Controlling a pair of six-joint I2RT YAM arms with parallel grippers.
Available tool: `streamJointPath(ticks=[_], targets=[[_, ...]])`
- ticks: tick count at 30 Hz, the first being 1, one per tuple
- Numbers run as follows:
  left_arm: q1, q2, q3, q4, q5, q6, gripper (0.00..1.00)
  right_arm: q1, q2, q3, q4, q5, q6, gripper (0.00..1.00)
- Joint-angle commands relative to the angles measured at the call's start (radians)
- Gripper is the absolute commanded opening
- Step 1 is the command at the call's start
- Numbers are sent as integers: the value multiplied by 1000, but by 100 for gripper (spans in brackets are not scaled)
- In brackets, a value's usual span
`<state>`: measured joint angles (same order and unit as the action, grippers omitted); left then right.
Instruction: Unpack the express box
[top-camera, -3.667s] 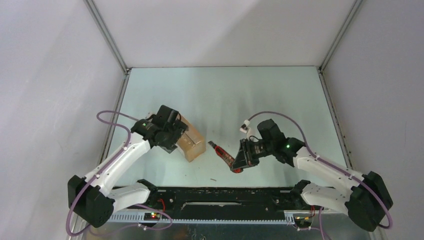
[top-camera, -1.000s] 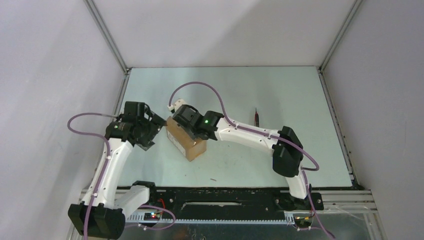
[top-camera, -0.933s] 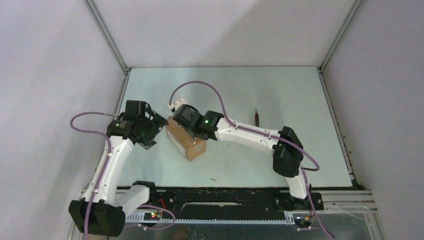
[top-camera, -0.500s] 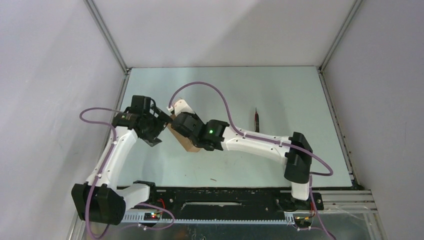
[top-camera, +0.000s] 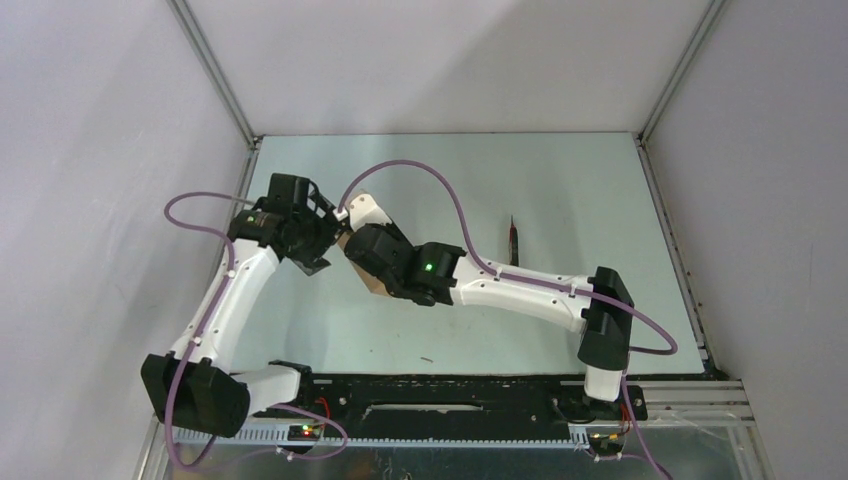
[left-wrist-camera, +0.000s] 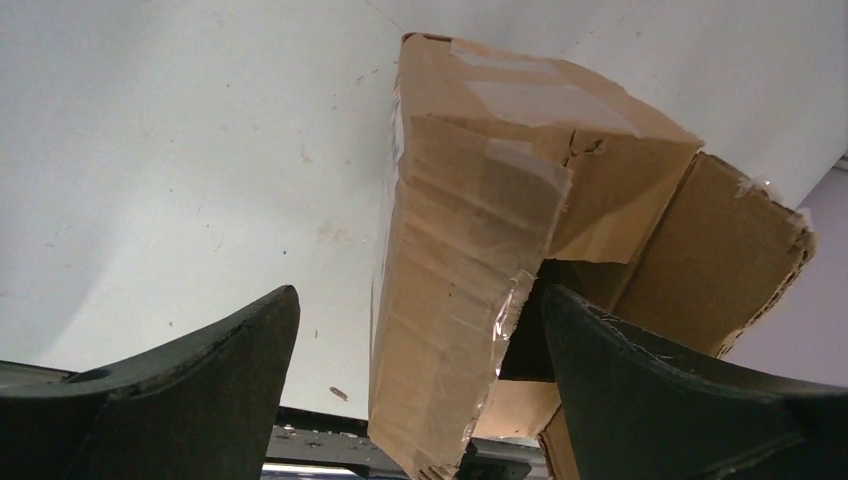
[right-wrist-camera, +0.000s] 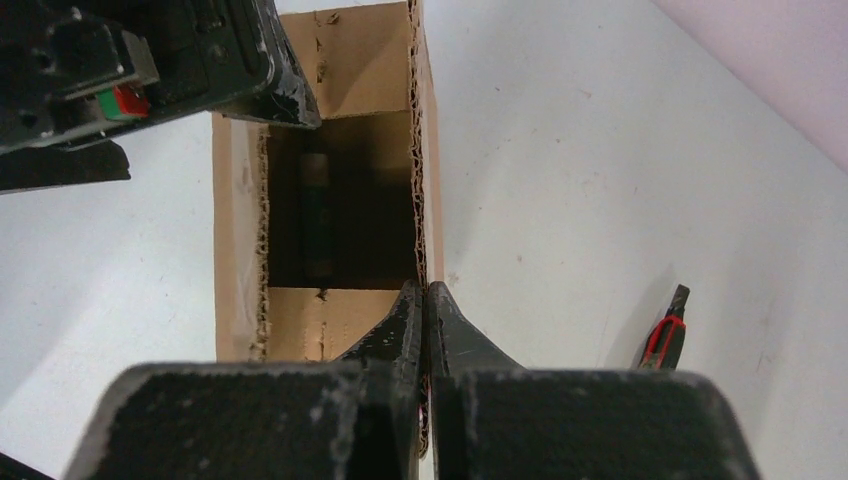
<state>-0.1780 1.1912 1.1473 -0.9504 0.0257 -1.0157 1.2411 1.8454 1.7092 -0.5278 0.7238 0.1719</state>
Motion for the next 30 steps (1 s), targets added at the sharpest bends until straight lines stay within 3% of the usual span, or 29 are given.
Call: streamJointPath(ticks=[1, 7, 13, 17, 23, 27, 30], targets=[[-20, -2, 62, -23, -22, 38, 94, -11, -61, 9, 69, 46, 7, 0], [-34, 2, -6, -15, -23, 26, 84, -53, -75, 12, 48, 10, 67, 0], [-39, -42, -46, 19, -87, 28, 52, -121, -141, -51, 92, -151, 125, 0], [-38, -39, -38, 54, -126, 58, 33, -197, -194, -126, 147, -405, 220, 0], [-46, -21, -50, 122, -130, 99, 34, -321, -253, -284, 280, -775, 385, 0], [-51, -28, -70, 127, -147, 103, 35, -390, -256, -376, 380, -924, 491, 0], [-53, -32, -100, 148, -134, 100, 26, -418, -242, -416, 445, -1002, 557, 0]])
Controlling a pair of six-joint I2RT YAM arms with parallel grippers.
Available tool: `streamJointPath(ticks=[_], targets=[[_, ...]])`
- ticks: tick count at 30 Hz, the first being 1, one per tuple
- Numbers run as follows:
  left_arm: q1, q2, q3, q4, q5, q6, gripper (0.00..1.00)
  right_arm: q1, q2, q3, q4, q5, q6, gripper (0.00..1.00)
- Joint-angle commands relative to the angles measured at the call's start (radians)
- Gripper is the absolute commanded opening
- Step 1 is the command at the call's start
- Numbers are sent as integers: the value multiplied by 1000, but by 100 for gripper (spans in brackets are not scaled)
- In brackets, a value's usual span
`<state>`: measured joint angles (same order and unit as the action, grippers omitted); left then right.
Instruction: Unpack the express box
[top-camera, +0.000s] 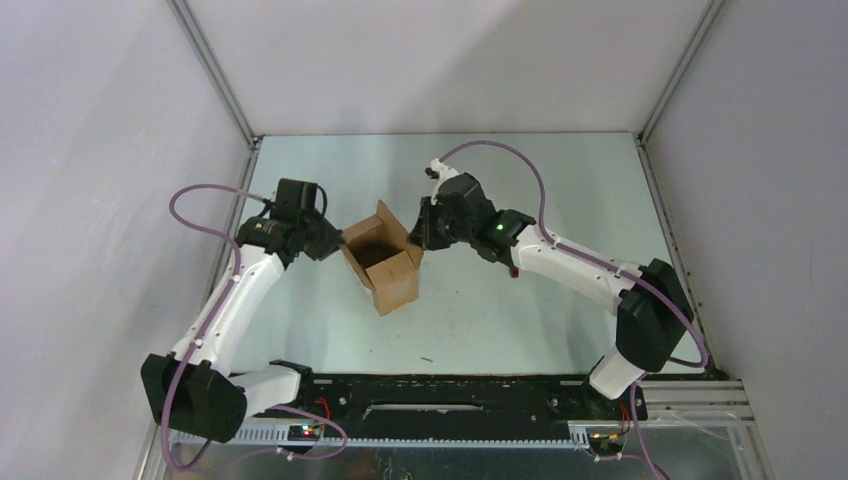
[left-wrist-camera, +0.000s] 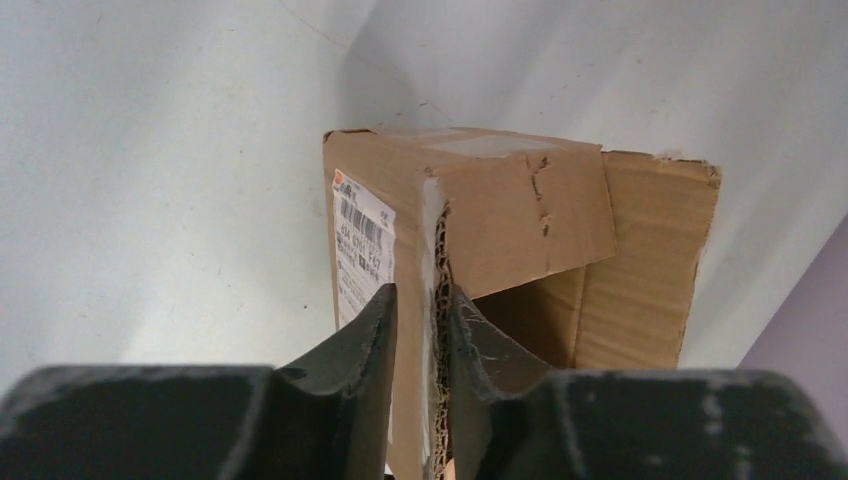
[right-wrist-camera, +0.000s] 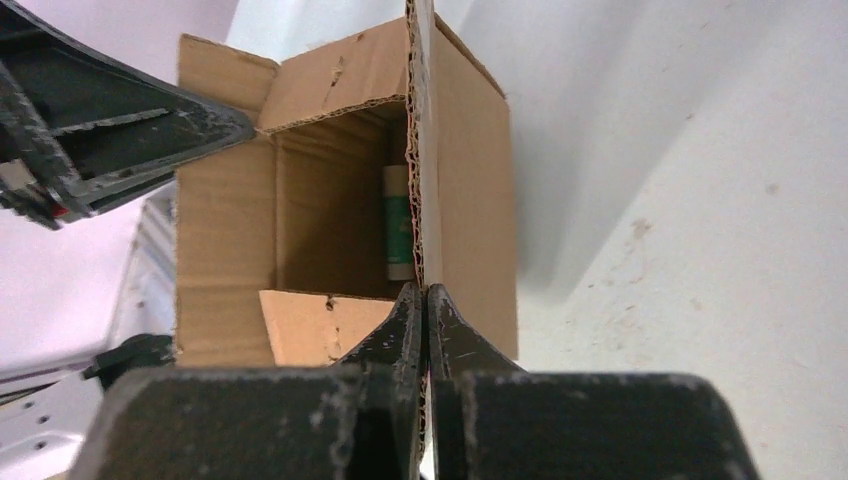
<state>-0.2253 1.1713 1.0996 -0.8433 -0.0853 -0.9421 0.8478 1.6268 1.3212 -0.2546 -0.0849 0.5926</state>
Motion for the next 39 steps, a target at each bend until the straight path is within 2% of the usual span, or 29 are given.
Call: streamJointPath(ticks=[1, 2, 3, 6, 8, 12, 17, 20, 22, 26, 31, 34, 37, 39], targets=[[-6, -6, -51, 37, -22, 25, 18, -28, -15, -34, 182, -205, 150, 0], [-7, 8, -41, 15, -23, 26, 5, -29, -7, -42, 193, -213, 163, 0], [-10, 20, -29, -5, -28, 28, 1, -30, 0, -52, 207, -223, 175, 0], [-22, 14, 17, -55, -83, 38, 0, -31, 31, -84, 240, -242, 207, 0], [-31, 14, 78, -115, -134, 46, 0, -20, 56, -93, 216, -199, 200, 0], [-58, 47, 180, -196, -175, 64, 0, 31, 120, -93, 153, -70, 141, 30], [-109, 93, 253, -206, -209, 71, 0, 71, 197, -109, 169, -47, 173, 46], [-139, 133, 291, -223, -219, 58, 0, 80, 235, -108, 195, -33, 187, 52], [-152, 169, 328, -270, -254, 42, 0, 67, 250, -106, 156, -2, 192, 53], [-151, 231, 305, -280, -305, 49, 0, 11, 143, -245, 222, -19, 159, 63], [-172, 333, 253, -221, -276, 114, 0, 25, -75, -266, 109, 114, 50, 72], [-178, 344, 228, -173, -243, 127, 0, 57, -163, -265, 79, 176, 13, 74], [-181, 311, 197, -88, -213, 128, 0, 60, -195, -266, 99, 142, 4, 75], [-180, 278, 158, -20, -188, 134, 0, 55, -179, -264, 156, 46, -3, 76]])
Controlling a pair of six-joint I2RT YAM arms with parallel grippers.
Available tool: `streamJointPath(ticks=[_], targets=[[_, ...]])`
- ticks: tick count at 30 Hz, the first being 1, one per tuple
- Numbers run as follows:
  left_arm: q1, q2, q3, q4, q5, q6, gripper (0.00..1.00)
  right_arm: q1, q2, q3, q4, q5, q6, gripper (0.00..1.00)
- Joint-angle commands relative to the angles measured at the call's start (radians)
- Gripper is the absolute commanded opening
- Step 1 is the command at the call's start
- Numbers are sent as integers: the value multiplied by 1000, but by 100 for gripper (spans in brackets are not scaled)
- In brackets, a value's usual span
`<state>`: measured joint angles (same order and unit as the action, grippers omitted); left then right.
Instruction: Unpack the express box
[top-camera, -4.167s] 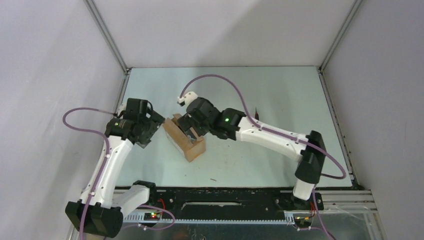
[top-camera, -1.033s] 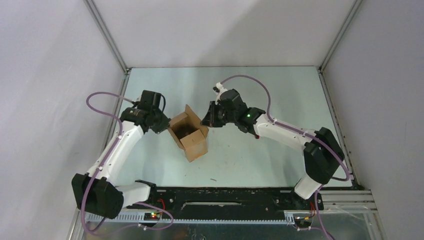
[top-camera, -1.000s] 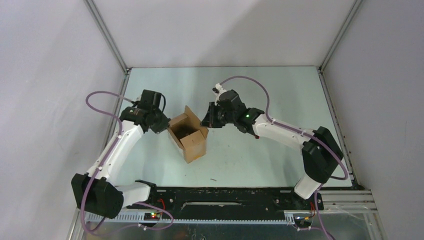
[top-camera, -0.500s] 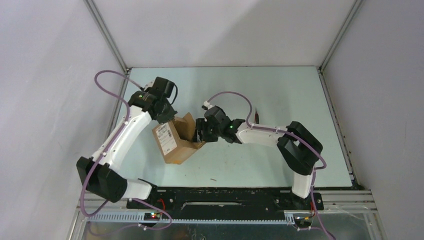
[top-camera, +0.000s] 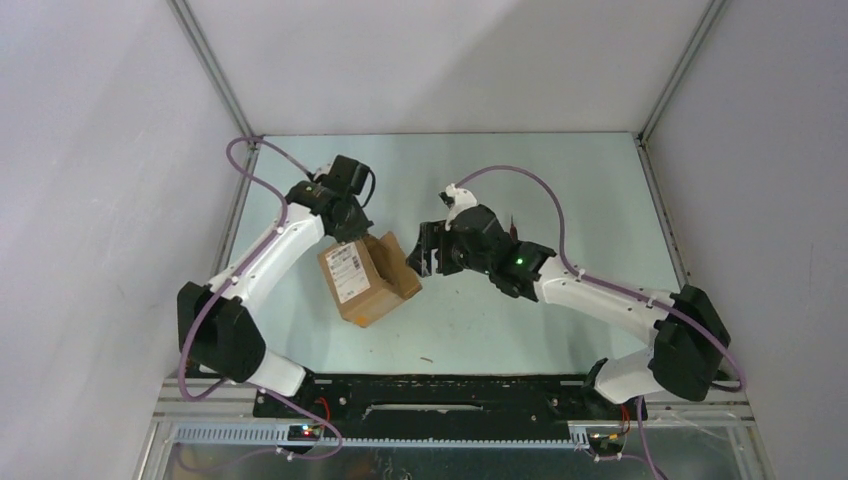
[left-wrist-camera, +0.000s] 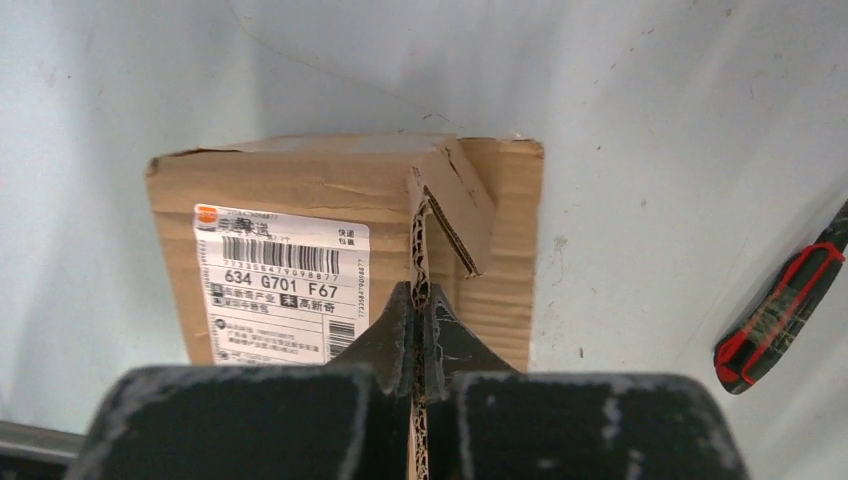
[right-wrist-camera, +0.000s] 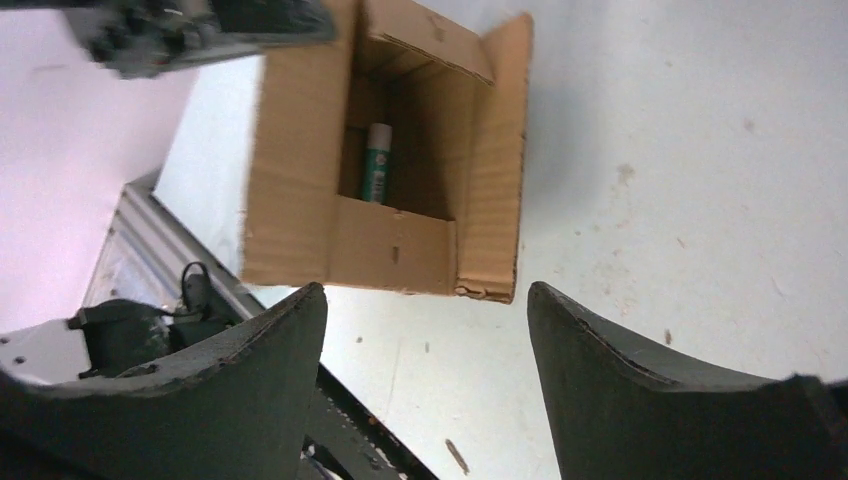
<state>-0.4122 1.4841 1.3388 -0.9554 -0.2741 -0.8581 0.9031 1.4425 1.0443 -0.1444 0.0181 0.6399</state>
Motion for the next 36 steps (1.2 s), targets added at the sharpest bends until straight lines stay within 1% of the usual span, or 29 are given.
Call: streamJointPath(ticks=[1, 5, 6, 8, 9, 12, 14, 16, 21, 23, 27, 29, 30, 31, 32, 33, 34, 36], targets=[[5, -50, -110, 139, 18, 51, 0, -1, 19, 16, 71, -92, -50, 76], [6, -104, -225, 283, 92, 44, 0, -21, 103, 32, 218, -292, -13, 76], [6, -110, -236, 298, 99, 41, 0, -28, 131, 38, 252, -347, 10, 76], [4, -108, -234, 296, 97, 38, 0, -31, 176, 57, 284, -402, 51, 75], [4, -99, -222, 278, 92, 41, 0, -19, 186, 68, 280, -396, 49, 75], [4, -52, -171, 198, 70, 46, 0, 47, 174, 93, 212, -243, -18, 78], [4, -37, -165, 179, 73, 41, 4, 84, 167, 108, 169, -139, -42, 78], [4, -30, -165, 181, 91, 41, 5, 118, 177, 130, 124, -52, -60, 79], [3, -24, -140, 164, 101, 44, 6, 153, 266, 176, 91, -27, -70, 79], [3, -25, -125, 160, 106, 46, 9, 157, 297, 176, 94, -39, -50, 79], [3, -24, -93, 139, 113, 57, 13, 163, 335, 176, 133, -44, -51, 77], [4, -22, -89, 134, 117, 60, 17, 165, 348, 175, 200, -43, -64, 76], [4, -22, -86, 134, 118, 62, 19, 165, 353, 176, 219, -43, -65, 76], [4, -20, -83, 130, 120, 62, 25, 165, 358, 175, 236, -37, -65, 75], [3, -21, -79, 127, 122, 68, 34, 165, 362, 175, 250, -32, -65, 73], [4, -18, -72, 122, 123, 73, 39, 166, 365, 171, 273, -32, -65, 72], [5, -19, -66, 116, 121, 76, 46, 167, 369, 163, 300, -31, -64, 70], [7, -19, -50, 107, 130, 89, 65, 166, 383, 160, 333, -41, -57, 64]])
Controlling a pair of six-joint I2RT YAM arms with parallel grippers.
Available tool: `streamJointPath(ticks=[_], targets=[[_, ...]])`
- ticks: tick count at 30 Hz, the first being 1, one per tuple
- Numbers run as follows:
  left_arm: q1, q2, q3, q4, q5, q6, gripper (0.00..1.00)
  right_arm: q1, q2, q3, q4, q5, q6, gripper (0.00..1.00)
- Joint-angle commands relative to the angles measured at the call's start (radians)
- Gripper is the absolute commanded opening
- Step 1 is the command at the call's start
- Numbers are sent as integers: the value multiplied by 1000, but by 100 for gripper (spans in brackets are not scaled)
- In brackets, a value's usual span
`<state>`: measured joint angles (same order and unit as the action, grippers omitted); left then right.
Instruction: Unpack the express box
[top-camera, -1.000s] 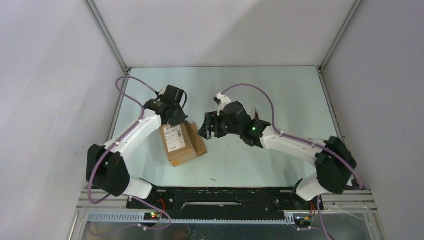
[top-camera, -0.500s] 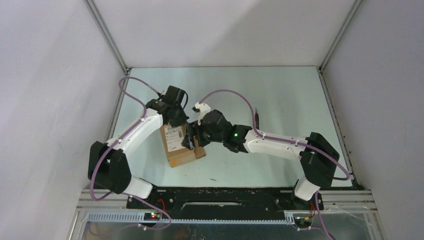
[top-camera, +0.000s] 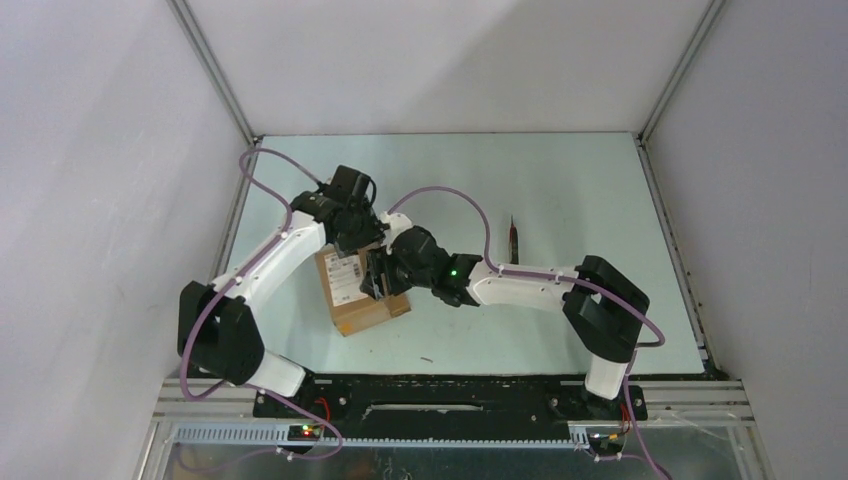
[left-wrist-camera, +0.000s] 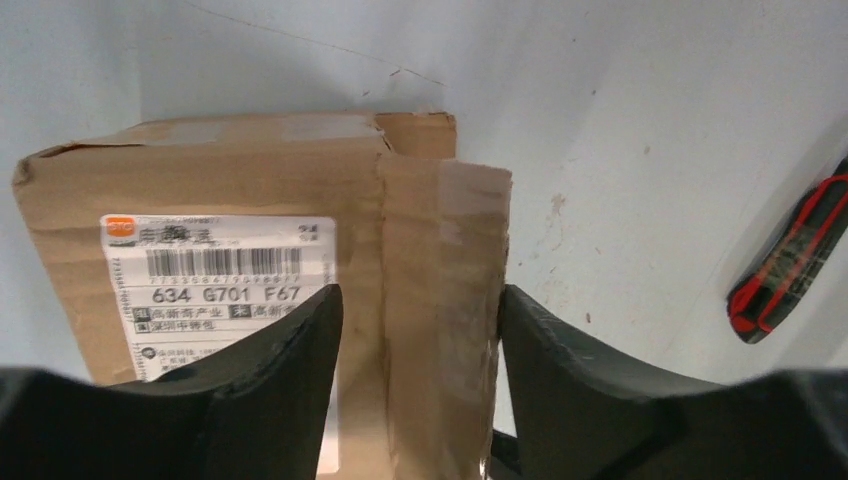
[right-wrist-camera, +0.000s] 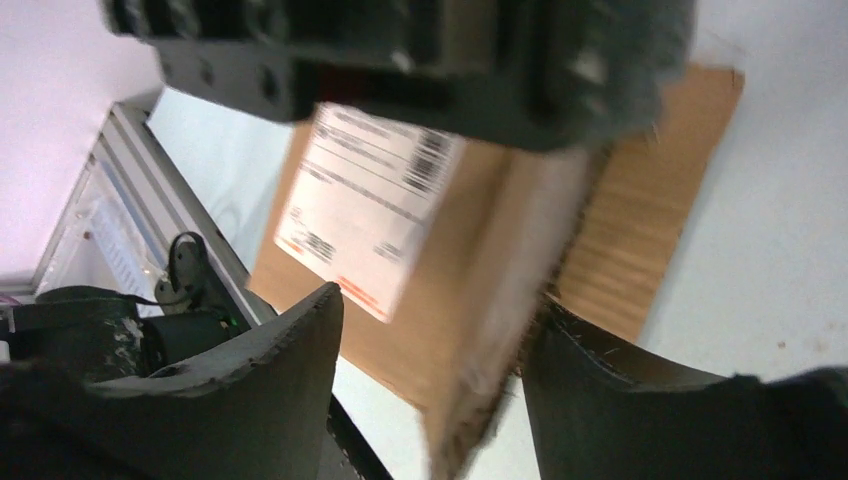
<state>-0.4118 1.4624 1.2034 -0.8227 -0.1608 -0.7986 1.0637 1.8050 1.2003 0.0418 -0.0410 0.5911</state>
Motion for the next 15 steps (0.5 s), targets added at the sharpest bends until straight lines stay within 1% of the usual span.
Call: streamJointPath(ticks=[1, 3, 4, 5, 6, 7, 11, 15], targets=[[9, 2, 98, -34, 16, 33, 74, 7, 30, 5, 161, 10, -2, 60], [17, -9, 121, -48, 27, 46, 85, 6, 45, 4, 187, -13, 4, 51], [25, -18, 136, -59, 27, 50, 92, 5, 52, 4, 195, -25, 12, 49], [37, -27, 159, -71, 29, 54, 96, 2, 59, 4, 201, -38, 21, 47], [49, -37, 175, -84, 29, 58, 98, -2, 66, 5, 206, -53, 36, 45], [65, -46, 192, -101, 23, 58, 99, -9, 72, 5, 211, -71, 50, 44], [134, -83, 218, -150, 12, 46, 100, -31, 91, 5, 238, -127, 93, 44], [224, -146, 141, -154, -6, -10, 100, -69, 133, 3, 288, -243, 175, 44]])
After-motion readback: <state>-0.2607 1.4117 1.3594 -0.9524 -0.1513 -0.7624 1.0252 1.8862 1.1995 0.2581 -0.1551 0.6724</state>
